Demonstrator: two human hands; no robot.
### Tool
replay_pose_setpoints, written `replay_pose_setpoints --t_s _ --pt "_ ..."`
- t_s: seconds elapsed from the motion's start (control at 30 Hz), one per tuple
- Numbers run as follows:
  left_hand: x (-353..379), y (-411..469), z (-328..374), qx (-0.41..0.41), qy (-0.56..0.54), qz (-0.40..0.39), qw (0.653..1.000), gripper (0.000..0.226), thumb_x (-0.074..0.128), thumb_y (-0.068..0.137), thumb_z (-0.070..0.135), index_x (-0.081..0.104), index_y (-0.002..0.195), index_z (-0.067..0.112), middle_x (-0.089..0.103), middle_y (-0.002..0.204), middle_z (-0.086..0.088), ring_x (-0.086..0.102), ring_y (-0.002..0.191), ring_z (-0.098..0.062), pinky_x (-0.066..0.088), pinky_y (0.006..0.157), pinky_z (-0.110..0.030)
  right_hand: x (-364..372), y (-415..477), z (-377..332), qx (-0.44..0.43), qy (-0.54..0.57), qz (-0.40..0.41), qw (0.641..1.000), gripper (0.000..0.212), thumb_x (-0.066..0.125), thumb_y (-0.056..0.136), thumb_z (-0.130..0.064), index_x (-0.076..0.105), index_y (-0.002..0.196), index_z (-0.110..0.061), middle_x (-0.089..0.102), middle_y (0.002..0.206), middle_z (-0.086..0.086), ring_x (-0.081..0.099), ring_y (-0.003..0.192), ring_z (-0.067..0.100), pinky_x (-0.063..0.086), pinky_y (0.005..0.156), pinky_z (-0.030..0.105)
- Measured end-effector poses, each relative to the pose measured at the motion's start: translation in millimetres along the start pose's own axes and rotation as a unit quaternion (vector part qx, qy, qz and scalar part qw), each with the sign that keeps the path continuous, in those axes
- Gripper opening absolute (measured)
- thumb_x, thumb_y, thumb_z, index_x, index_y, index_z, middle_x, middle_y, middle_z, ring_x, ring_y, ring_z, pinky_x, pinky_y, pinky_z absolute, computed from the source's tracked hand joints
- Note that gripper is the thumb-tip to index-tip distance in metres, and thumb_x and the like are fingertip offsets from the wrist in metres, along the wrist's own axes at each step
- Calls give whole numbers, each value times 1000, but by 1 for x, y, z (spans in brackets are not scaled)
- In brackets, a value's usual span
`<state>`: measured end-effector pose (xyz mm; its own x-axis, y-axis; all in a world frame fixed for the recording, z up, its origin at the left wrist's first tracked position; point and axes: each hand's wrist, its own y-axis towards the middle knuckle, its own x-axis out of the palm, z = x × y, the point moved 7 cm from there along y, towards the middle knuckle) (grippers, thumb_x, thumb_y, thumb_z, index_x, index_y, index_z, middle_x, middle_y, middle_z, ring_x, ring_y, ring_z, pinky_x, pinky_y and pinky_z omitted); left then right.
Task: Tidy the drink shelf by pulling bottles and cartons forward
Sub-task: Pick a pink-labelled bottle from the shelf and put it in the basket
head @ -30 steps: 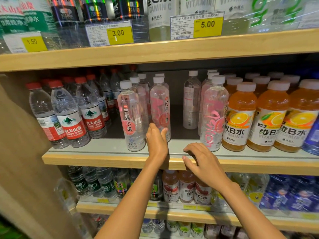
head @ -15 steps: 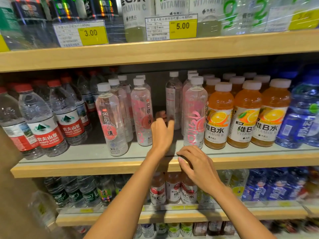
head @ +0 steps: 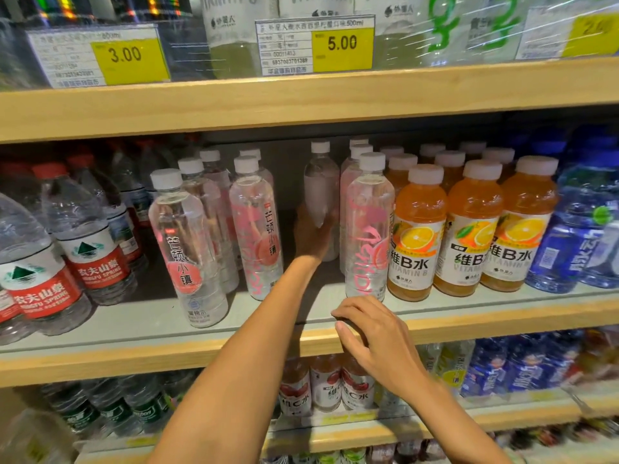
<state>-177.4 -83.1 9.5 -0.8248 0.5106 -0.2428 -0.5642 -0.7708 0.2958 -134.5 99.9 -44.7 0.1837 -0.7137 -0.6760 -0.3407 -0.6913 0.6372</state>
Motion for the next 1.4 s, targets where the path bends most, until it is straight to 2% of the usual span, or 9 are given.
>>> replay_pose_setpoints --t_s 0.2,0.33,0.5,0.63,0.93,1.07,1.17,1.27,1.4 --pt "-17 -39 4 -9 40 58 997 64 58 95 31 31 144 0 41 144 -19 40 132 -32 31 104 -31 -2 -1 -4 -8 -5 4 1000 28 48 91 -31 69 98 -14 63 98 -5 59 91 12 49 73 26" --pt "-28 -77 5 -2 88 77 993 29 55 95 16 55 100 -12 59 102 -26 55 101 -39 31 67 -26 -2 -4 -7 -16 -31 14 999 20 56 90 -22 68 97 -8 63 96 0 60 89 18 51 72 29" --pt "-45 -113 24 57 66 67 994 39 57 94 34 40 109 2 48 112 -15 46 106 -28 32 79 -24 -1 -6 -7 -11 -44 24 999 11 64 88 -14 68 97 -9 62 96 0 58 89 18 44 74 25" --pt "-57 -115 30 46 69 56 995 53 67 87 39 39 116 4 52 118 -14 51 109 -27 44 91 -39 -3 -6 -9 -5 -41 26 999 11 65 87 -14 69 97 -9 62 94 0 58 88 17 41 73 22" --pt "-59 -86 65 34 7 122 992 38 79 75 31 47 76 11 51 78 -4 49 73 -15 37 57 -26 -3 -5 -8 30 -1 1 1000 11 62 89 -14 66 98 -10 60 97 -2 55 93 14 40 77 21" --pt "-65 -94 70 38 -43 159 986 41 81 69 29 45 84 17 50 83 4 47 74 -6 36 58 -17 -16 -8 1 107 91 55 989 12 61 90 -10 66 101 -13 61 96 -6 56 93 8 41 81 13" --pt "-73 -105 79 77 -104 158 979 38 81 67 22 53 92 18 59 87 6 56 79 -5 42 66 -17 -30 -6 7 179 201 97 958 16 61 92 -19 64 107 -18 65 101 -8 59 94 0 41 79 5" --pt "-78 -111 90 80 -193 91 974 35 82 69 16 62 98 12 69 88 0 66 82 -14 56 79 -34 -33 1 1 223 367 59 901 21 57 92 -39 64 109 -27 67 111 -6 62 99 2 46 76 10" --pt "-64 -117 102 -6 -372 -146 917 55 81 53 29 63 99 5 67 85 -10 64 73 -27 55 69 -34 -26 4 -34 180 639 -99 741 52 59 78 -66 70 113 -30 68 120 4 64 110 17 53 85 26"
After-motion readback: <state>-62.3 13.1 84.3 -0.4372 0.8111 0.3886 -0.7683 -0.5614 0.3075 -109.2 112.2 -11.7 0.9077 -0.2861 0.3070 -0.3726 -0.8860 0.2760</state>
